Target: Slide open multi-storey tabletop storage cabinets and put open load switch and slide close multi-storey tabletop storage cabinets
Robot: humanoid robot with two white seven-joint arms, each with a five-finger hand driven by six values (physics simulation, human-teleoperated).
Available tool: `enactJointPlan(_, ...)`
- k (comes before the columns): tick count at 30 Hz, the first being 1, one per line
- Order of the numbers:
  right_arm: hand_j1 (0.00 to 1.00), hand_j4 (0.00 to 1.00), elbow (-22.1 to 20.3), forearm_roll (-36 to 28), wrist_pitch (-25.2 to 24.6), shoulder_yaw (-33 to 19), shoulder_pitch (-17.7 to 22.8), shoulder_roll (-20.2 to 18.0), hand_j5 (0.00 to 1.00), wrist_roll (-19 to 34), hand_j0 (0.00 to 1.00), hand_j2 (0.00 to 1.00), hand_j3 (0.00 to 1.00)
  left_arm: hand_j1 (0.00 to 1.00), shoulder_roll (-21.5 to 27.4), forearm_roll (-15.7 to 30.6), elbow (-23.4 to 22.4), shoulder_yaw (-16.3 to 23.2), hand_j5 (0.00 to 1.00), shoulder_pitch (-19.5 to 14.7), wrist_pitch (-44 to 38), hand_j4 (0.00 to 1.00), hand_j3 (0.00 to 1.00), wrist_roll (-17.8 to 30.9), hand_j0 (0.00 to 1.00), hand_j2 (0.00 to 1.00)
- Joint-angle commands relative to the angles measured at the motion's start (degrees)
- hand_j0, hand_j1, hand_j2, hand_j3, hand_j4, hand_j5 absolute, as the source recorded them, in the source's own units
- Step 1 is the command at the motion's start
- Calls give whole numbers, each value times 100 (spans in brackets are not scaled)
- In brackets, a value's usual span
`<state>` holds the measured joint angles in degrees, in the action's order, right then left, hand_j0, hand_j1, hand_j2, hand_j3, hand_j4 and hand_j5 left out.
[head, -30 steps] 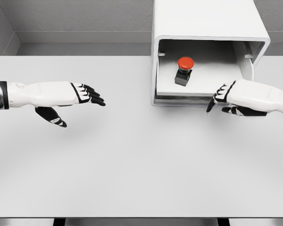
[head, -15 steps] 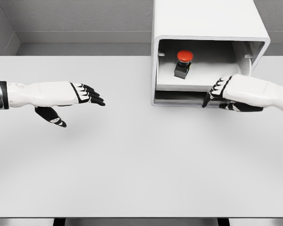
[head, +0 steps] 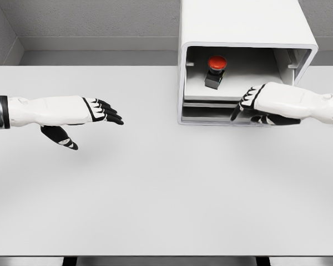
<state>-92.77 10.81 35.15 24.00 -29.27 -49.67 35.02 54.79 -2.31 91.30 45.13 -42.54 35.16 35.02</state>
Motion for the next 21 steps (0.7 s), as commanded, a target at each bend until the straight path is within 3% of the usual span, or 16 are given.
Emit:
enactJointPlan(1, 62, 62, 259, 9, -15, 96, -35, 72, 62, -2, 62, 62, 62, 100, 5, 38, 2, -4, 100, 0, -16, 100, 100, -2, 100, 100)
enactJointPlan(15, 62, 62, 971, 18, -15, 351, -545, 344, 62, -2, 62, 62, 62, 100, 5, 38, 2, -4, 100, 0, -16, 100, 100, -2, 100, 100)
enactJointPlan(20, 64, 64, 919, 79, -15, 395, -554, 318, 64, -2, 64, 64, 64, 100, 5, 38, 2, -4, 100, 9, -16, 100, 100, -2, 100, 100)
enactJointPlan(21, 66, 66, 612, 88, -15, 378, -449, 230, 66, -2, 66, 66, 66, 100, 5, 38, 2, -4, 100, 0, -16, 100, 100, -2, 100, 100)
